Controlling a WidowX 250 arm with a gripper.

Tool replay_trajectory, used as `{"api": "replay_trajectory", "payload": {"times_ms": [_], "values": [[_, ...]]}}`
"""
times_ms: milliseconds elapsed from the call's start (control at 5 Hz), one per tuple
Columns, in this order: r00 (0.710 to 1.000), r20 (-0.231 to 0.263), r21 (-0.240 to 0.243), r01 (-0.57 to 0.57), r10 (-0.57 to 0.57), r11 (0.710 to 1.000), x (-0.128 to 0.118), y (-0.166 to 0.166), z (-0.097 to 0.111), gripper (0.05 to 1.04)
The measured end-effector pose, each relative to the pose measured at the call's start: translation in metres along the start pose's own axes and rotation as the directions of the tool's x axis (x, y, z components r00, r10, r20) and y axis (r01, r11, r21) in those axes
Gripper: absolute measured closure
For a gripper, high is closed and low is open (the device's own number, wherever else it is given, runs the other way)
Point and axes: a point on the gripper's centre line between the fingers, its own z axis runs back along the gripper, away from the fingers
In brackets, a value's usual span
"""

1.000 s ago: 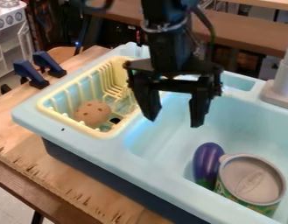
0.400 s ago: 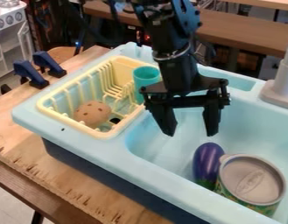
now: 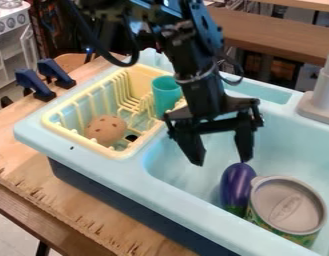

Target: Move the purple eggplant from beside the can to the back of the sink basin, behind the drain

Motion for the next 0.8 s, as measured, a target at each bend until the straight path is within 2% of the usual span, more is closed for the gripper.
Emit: {"api": "replay_trajectory", "payload": {"times_ms": [200, 600, 800], "values": [[0.999, -0.041, 0.013, 0.035, -0.035, 0.999, -0.01, -0.01, -0.013, 0.081], [0.993, -0.113, 0.087, 0.029, -0.019, 0.996, -0.017, -0.01, -0.028, 0.118], [0.994, -0.113, 0.121, 0.021, -0.007, 0.992, -0.015, -0.004, -0.028, 0.285]]}}
